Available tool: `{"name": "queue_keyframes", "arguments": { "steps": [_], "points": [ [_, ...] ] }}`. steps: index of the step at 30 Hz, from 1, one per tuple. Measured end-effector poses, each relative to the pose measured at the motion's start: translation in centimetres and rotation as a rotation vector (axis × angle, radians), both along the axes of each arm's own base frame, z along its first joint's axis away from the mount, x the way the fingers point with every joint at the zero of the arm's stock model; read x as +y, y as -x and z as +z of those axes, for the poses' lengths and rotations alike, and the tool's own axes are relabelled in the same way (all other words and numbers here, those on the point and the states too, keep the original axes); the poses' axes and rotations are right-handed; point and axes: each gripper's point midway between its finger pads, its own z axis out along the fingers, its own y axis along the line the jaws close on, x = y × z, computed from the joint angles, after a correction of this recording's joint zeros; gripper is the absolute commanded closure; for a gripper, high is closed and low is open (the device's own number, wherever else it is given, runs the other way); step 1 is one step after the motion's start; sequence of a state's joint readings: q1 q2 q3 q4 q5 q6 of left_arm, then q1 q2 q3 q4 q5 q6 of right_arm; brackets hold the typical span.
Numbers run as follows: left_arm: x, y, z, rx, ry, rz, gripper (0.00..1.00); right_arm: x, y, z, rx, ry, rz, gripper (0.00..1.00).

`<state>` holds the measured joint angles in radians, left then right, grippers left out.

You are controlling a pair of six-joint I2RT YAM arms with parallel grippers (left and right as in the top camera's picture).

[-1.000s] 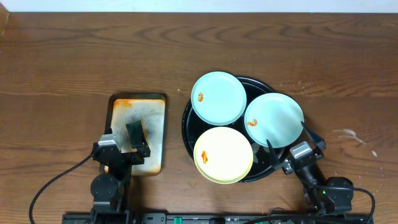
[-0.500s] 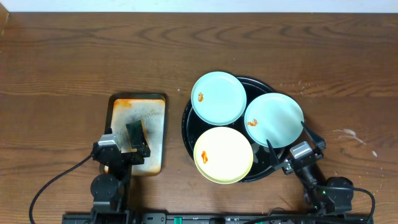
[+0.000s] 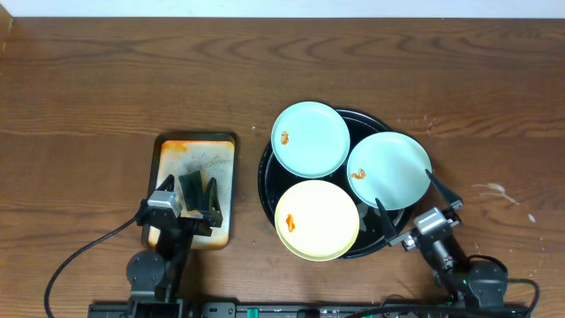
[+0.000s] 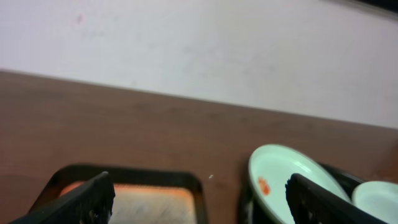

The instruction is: Clean dirty plates on tray and stack at the side

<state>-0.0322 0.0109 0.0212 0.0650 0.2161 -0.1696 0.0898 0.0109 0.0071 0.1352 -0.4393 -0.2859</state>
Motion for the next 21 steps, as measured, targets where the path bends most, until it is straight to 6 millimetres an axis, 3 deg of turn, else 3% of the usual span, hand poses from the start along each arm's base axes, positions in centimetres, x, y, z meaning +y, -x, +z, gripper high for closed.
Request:
{"name": "queue_keyframes", "arguments": {
  "steps": [6,11,18,21],
  "points": [
    [-0.5,0.5,4.4,0.006,0.010,-0.027,0.11,0.3,0.5,1.9,0.042,-0.073,0.033,0.01],
    [-0.8,-1.2,7.8,0.162,0.009,-0.044,0.11,0.4,0.4,5.4,0.155,-0.091,0.035,0.01],
    [-2.5,-4.5,8.4,0.590,0.026,-0.131,0.11,0.8,-2.4,7.0,0.562,-0.079,0.024,0.01],
    [-2.8,-4.6,8.9,0.753,0.010,-0.158,0.11,0.9,-3.8,7.3,0.819,-0.067,0.000,0.01]
  ]
}}
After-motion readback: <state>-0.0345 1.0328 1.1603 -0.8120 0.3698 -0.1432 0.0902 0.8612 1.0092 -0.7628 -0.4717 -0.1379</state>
